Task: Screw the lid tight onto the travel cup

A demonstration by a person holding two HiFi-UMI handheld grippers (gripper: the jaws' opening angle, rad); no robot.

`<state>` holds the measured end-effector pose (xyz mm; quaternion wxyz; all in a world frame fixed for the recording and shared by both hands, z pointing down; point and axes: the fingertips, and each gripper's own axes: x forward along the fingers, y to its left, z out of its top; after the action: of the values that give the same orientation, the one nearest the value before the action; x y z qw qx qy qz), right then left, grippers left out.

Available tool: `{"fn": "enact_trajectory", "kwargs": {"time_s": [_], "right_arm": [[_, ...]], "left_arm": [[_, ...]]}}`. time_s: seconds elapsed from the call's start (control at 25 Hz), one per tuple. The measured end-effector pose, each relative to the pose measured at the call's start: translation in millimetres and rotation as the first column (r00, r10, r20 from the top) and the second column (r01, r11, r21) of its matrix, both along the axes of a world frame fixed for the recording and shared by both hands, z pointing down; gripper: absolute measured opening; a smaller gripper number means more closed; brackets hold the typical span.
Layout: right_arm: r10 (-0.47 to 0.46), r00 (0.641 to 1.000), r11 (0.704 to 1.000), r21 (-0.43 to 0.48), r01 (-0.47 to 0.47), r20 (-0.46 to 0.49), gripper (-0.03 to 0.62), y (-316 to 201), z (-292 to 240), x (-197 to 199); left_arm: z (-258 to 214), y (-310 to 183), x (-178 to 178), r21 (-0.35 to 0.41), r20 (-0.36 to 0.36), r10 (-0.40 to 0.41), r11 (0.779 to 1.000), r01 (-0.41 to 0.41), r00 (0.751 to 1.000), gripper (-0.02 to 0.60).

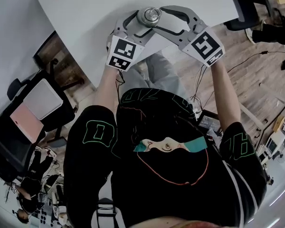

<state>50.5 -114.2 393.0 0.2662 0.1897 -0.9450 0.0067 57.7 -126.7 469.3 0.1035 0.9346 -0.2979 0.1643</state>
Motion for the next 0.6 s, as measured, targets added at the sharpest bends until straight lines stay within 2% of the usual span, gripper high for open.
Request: {"fn": "enact_trajectory", "kwargs": {"time_s": [0.36, 0.48, 0.6], "right_arm": [[-0.167, 0.986, 0.983, -0.068, 0.168, 0.026, 0.232, -0.8, 0.8, -6.7], [-0.178, 0.983, 0.981, -0.076, 0.180, 0.039, 0.227, -0.6, 2.3, -13.1], [-0.150, 0.987, 0.986, -0.072, 0.154, 0.053, 0.224, -1.5, 3.4, -14.0]], "left_arm": [[-0.7, 3.7, 1.7, -0.004, 0.008, 0.002, 1.000, -0.002, 1.000, 0.348], [0.9, 3.2, -2.4, -0.006, 0.006, 0.000, 1.000, 0.000, 1.000, 0.348], [2.1, 2.7, -3.8, -0.005, 0.005, -0.002, 1.000, 0.002, 1.000, 0.348]]}}
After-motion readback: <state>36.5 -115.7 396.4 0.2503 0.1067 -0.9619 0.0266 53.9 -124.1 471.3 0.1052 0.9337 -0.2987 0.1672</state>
